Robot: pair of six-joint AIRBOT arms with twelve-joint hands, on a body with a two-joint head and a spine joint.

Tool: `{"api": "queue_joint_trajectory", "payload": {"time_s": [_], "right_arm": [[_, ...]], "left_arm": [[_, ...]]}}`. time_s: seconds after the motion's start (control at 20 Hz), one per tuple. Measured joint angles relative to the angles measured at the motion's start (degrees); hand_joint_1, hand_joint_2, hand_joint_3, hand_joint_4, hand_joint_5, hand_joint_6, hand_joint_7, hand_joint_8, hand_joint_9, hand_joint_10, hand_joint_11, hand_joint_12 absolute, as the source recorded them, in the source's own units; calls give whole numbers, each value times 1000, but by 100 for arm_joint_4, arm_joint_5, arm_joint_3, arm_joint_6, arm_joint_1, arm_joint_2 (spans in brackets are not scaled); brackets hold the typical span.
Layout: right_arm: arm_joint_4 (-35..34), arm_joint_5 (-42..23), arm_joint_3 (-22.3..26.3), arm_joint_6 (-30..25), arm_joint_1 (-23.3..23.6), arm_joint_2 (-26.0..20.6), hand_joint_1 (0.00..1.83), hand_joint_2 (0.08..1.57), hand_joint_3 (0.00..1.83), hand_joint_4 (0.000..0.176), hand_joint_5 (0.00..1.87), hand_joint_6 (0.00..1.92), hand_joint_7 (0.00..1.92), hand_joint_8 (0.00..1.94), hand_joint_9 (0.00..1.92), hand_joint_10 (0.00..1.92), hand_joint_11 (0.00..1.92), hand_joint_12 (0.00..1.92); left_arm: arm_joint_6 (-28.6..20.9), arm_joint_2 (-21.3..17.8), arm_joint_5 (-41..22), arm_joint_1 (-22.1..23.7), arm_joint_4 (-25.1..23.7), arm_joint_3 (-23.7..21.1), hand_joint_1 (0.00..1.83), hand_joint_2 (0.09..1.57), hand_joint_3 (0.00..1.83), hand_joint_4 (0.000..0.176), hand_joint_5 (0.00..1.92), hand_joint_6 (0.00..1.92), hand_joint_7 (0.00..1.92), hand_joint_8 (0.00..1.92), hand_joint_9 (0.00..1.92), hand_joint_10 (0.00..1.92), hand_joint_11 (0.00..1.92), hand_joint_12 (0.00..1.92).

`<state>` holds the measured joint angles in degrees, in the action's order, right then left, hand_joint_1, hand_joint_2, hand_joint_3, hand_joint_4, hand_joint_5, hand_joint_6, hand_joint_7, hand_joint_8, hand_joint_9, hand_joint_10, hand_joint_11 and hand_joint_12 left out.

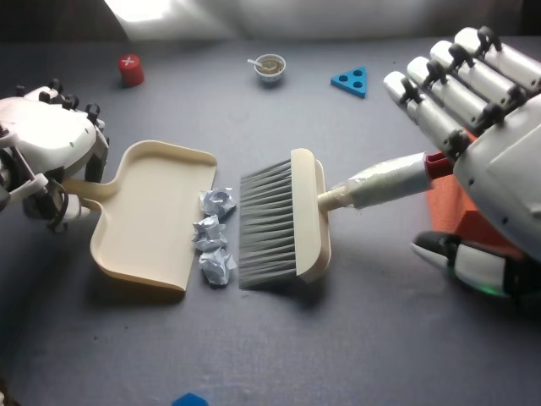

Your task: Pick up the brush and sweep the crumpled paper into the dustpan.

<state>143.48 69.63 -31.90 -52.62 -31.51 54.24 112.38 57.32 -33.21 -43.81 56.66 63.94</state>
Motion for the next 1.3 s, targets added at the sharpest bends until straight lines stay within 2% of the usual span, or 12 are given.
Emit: {"api": "queue_joint_trajectory", "payload": {"time_s": [0.1, 0.2, 0.35, 0.65, 0.7, 0.8, 1.0, 1.1, 1.3], "right_arm": [[-348, -96, -173, -4, -61, 251, 860, 890, 0, 0, 124, 8, 173, 5, 193, 6, 237, 16], [-299, 11, -339, -4, -59, 466, 968, 846, 0, 0, 191, 11, 216, 7, 231, 6, 276, 28], [-269, 70, -435, -7, -55, 680, 944, 943, 11, 0, 135, 0, 180, 0, 194, 0, 239, 11], [-286, 216, -632, -7, -55, 933, 933, 962, 10, 0, 126, 0, 187, 5, 190, 1, 231, 8], [-269, 297, -675, -11, -55, 1003, 918, 969, 11, 0, 118, 0, 179, 1, 183, 0, 232, 8], [-243, 367, -750, -33, -55, 1102, 981, 944, 0, 0, 132, 7, 175, 4, 177, 3, 226, 5], [-225, 549, -977, -37, -57, 1397, 944, 943, 0, 0, 100, 0, 157, 0, 170, 0, 210, 0], [-225, 640, -1088, -39, -61, 1528, 988, 940, 0, 0, 104, 3, 168, 5, 185, 6, 230, 9], [-133, 739, -1484, -7, -144, 1875, 982, 941, 0, 0, 138, 10, 193, 10, 201, 7, 239, 13]], "left_arm": [[-2, -17, -15, -4, -15, -46, 1078, 1173, 0, 0, 873, 1146, 366, 6, 298, 2, 0, 673], [-44, -35, -28, -48, -66, -109, 1055, 1181, 1, 0, 857, 1173, 373, 3, 299, 1, 0, 702], [-87, -63, 4, -83, -15, -116, 1068, 1182, 2, 0, 852, 1179, 382, 3, 313, 3, 1, 722], [-103, -107, -46, -83, -35, -116, 1058, 1177, 0, 0, 864, 1162, 373, 5, 321, 5, 0, 742], [-105, -107, -46, -83, -37, -116, 1051, 1178, 0, 0, 862, 1166, 350, 5, 290, 6, 0, 687], [-105, -107, -42, -83, -42, -116, 1067, 1173, 0, 0, 872, 1148, 358, 5, 311, 9, 1, 692], [-105, -114, -26, -83, -76, -116, 1080, 1163, 1, 0, 889, 1122, 383, 4, 326, 5, 0, 708], [-105, -114, -22, -81, -79, -116, 1070, 1169, 1, 0, 878, 1139, 367, 1, 301, 2, 0, 673], [-109, -114, -24, -81, -76, -116, 1073, 1169, 0, 0, 880, 1137, 386, 4, 325, 6, 4, 687]]}}
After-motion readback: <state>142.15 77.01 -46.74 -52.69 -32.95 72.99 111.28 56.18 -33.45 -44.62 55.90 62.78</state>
